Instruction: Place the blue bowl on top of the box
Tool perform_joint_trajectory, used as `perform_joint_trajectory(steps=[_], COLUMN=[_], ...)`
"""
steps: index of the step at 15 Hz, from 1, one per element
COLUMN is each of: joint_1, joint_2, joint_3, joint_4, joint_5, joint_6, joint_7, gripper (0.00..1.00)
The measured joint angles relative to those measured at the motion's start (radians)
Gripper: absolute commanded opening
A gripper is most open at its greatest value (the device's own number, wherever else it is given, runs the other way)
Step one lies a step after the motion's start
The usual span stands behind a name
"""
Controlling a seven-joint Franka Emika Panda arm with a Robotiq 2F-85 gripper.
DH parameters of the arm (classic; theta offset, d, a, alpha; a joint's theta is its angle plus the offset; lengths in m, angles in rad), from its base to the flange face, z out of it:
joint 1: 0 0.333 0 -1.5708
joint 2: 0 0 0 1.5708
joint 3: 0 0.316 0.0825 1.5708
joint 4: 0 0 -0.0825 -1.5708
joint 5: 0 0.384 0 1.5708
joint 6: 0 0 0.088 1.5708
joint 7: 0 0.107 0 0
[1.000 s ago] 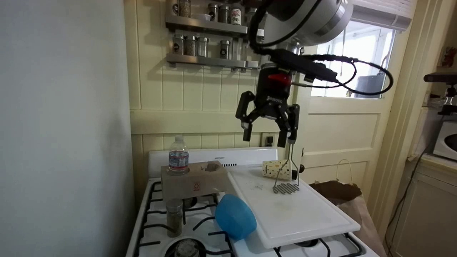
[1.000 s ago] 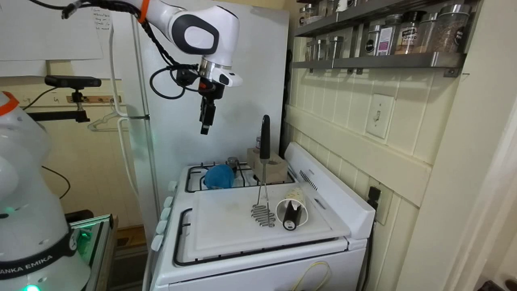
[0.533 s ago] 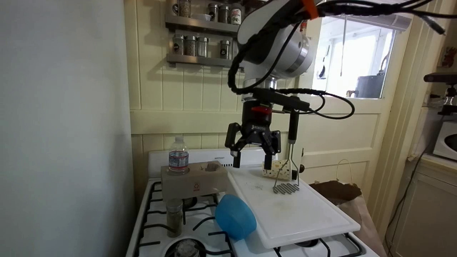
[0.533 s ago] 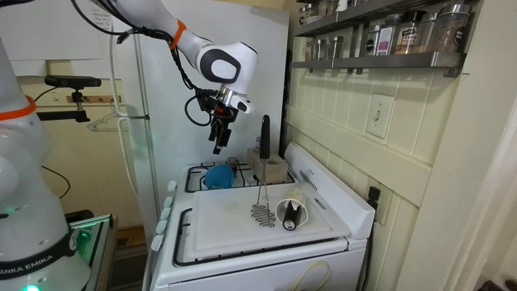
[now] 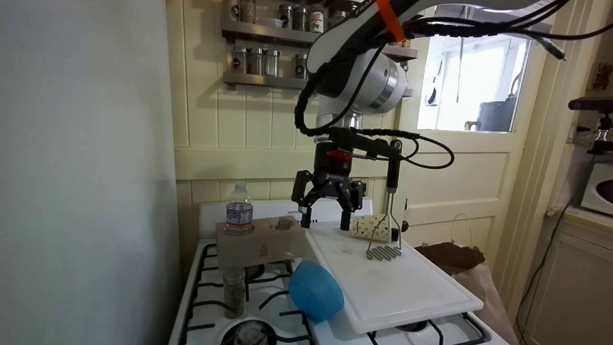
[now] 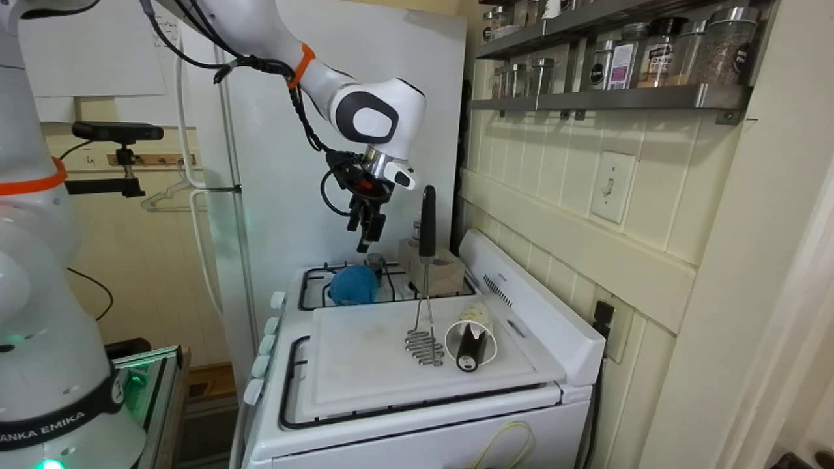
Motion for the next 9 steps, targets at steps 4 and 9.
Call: perform_joint_trajectory(steps=[4,9], joint_1=[-0.007,-0.006], joint_2=[0.061,0.143], joint_3=[-0.006,0.007], joint_4=[-0.005,0.003], joint_5=[0.097,0.166], joint_6=[0.023,0.024], joint_7=[-0.164,-0.26], gripper=[1.0,1.0])
